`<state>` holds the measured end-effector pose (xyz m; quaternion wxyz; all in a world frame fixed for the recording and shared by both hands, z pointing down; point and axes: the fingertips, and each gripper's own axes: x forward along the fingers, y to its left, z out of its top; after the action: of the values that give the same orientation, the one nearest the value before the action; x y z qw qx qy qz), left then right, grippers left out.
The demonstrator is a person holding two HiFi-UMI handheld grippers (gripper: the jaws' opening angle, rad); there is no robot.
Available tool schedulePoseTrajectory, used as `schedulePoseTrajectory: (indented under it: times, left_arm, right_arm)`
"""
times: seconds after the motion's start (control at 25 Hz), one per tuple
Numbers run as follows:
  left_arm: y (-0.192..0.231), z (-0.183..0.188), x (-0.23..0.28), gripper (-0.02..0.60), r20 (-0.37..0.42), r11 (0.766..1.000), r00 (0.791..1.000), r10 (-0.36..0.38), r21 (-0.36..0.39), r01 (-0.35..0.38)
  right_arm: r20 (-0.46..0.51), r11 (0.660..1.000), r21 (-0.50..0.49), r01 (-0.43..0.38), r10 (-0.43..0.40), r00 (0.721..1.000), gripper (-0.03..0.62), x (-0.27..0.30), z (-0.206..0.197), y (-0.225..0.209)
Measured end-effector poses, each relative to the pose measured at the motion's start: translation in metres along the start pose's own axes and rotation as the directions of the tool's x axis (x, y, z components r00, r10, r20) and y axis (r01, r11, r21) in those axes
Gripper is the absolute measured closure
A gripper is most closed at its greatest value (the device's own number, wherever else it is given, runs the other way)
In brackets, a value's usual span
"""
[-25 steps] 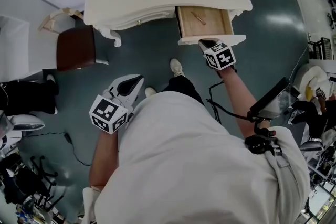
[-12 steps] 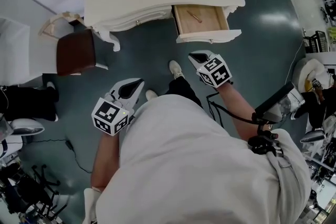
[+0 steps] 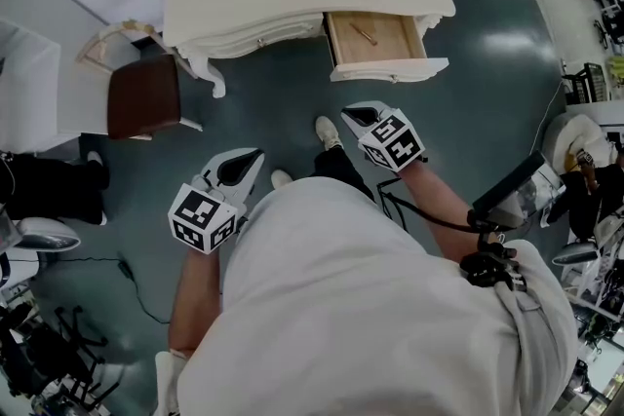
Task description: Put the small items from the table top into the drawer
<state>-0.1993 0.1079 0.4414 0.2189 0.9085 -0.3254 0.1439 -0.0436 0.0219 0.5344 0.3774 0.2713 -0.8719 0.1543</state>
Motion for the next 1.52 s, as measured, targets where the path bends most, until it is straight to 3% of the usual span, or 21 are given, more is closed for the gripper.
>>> schedulePoseTrajectory:
  times: [0.68,1.08,1.52]
  left_arm:
    - [0.002,-0.002,-0.007,0.580,0.002,1.000,1.000,-0.002,0.001,0.002]
    - [0.016,-0.003,0.019,0.580,-0.011,1.000,1.000,0.006,-0.029,-0.006]
    - [0.013,-0.002,0.010,0.580,-0.023,1.000,1.000,-0.006,-0.030,0.005]
  right_arm:
    - [0.020,0.997,-0.056,-0.044,0.045,0.999,0.594,0.000,0.017,0.032]
    - [-0.004,0.994,-0.083,-0.073,0.073,0.997,0.594,0.016,0.014,0.012]
    - [0.001,0.994,-0.077,-0.080,0.080,0.997,0.594,0.015,0.018,0.024]
